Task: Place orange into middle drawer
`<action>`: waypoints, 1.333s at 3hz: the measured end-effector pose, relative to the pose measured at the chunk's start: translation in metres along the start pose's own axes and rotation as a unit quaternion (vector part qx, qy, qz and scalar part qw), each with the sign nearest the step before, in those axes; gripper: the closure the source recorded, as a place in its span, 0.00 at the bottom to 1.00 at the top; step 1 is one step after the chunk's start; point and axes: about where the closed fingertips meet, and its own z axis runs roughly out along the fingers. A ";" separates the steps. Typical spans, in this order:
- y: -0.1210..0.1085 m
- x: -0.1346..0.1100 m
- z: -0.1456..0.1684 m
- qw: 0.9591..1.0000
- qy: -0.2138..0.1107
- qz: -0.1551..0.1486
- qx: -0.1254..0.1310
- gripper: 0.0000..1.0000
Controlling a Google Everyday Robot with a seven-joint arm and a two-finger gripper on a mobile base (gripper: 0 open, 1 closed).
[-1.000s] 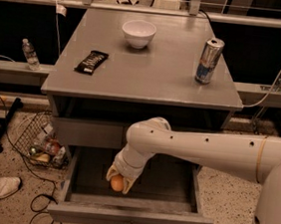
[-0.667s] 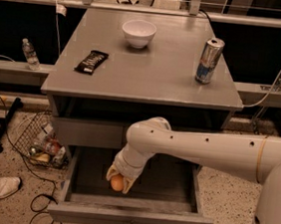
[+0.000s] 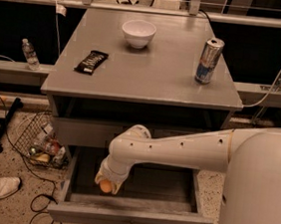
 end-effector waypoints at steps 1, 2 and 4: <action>-0.014 0.007 0.030 1.000 -0.002 -0.031 -0.003 1.00; -0.020 0.018 0.060 0.999 -0.012 -0.052 -0.006 1.00; -0.019 0.028 0.076 0.998 -0.008 -0.057 -0.007 0.84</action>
Offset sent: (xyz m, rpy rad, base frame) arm 0.0408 0.0466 -0.0852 0.0034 -0.0067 0.1655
